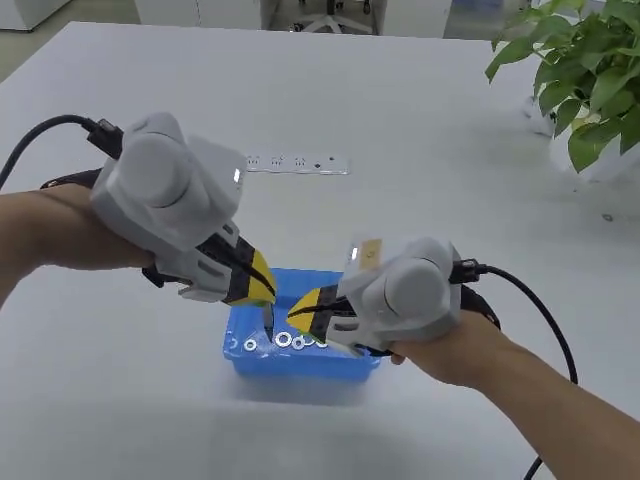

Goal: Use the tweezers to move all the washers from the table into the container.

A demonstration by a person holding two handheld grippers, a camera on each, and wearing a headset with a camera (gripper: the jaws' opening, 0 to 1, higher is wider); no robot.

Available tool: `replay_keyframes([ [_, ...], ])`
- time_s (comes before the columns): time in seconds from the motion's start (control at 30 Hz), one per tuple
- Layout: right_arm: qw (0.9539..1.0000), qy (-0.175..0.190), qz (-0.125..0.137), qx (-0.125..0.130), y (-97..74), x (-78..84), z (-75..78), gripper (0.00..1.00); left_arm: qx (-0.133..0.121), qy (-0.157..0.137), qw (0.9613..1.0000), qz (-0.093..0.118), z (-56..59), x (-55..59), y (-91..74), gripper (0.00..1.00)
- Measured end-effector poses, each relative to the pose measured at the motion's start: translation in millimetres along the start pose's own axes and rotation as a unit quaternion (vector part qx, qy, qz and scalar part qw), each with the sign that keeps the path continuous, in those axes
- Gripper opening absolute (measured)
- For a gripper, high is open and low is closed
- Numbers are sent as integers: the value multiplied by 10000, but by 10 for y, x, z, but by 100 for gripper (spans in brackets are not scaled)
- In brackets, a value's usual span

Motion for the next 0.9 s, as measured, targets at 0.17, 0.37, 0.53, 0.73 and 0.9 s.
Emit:
replay_keyframes([
  [0.17, 10000, 5, 13, -11, -11, -2, -18, 8, -40, -6, 9999, 102, 29, -49, -74, 5],
  [0.37, 10000, -50, 53, -8, -26, -33, -47, 15, -41, 30, 9998, 175, 97, -103, -139, 5],
  [0.53, 9999, -69, 115, -35, -37, -77, -76, 17, -37, 62, 9995, 293, 168, -182, -198, 5],
  [0.73, 9997, -104, 201, -112, -33, -130, -137, 17, -32, 72, 9989, 462, 258, -259, -287, 5],
  [0.9, 9992, -161, 324, -154, -55, -193, -197, 12, -73, 43, 9984, 552, 307, -277, -345, 5],
])
Point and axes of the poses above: the centre of the closed fingertips' face, and the gripper's own axes: y roughly forward along the fingers, z roughly to its right, x roughly out of its underside, the point moved 4 cm from there along -y, roughly backward along the fingers, and after that the axes turned 7 degrees about -y, right-handed, at the moved point
